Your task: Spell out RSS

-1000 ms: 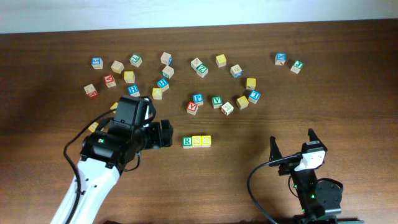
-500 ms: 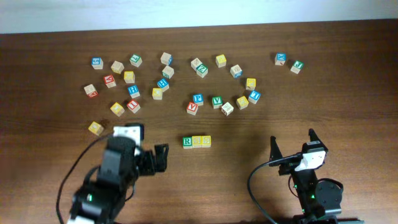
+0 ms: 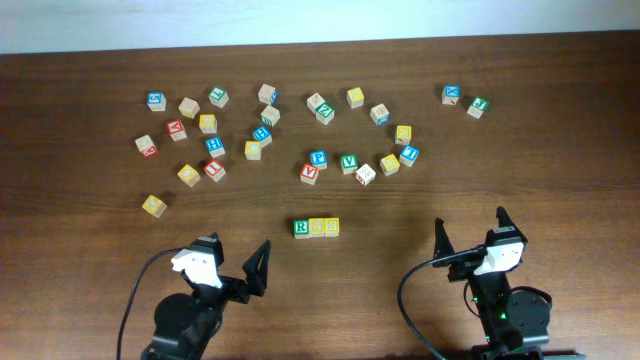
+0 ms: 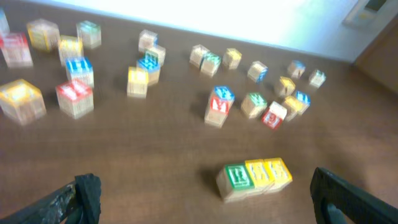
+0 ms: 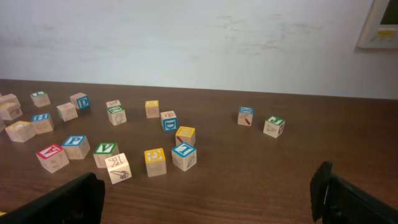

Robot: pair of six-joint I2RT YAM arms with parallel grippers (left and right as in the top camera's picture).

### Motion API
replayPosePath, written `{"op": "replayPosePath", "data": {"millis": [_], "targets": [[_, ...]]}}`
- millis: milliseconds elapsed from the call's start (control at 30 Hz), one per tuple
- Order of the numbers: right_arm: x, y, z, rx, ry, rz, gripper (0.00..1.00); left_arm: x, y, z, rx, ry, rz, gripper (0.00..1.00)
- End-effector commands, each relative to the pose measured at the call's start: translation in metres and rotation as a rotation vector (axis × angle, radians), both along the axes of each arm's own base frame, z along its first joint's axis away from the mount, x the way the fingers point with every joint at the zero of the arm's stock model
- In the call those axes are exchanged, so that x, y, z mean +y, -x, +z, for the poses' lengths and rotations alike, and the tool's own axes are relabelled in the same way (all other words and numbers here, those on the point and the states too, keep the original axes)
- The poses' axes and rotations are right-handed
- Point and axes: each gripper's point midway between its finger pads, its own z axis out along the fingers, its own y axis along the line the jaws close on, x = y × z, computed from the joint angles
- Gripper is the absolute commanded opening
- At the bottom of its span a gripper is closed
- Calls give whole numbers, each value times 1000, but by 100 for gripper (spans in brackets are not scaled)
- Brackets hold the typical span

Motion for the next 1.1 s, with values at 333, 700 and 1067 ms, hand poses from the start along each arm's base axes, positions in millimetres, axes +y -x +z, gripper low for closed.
{"op": "replayPosePath", "data": {"millis": [333,700,1067], "targets": [[-2,0,-3,5,-7,-9,98,58,-10,26,-161,-34,228,99],[-2,0,-3,5,-7,-9,98,77,-12,31,-238,-212,276,99],[-2,0,-3,6,-7,-9,98,83,-12,29,-229,-219,305,99]]}}
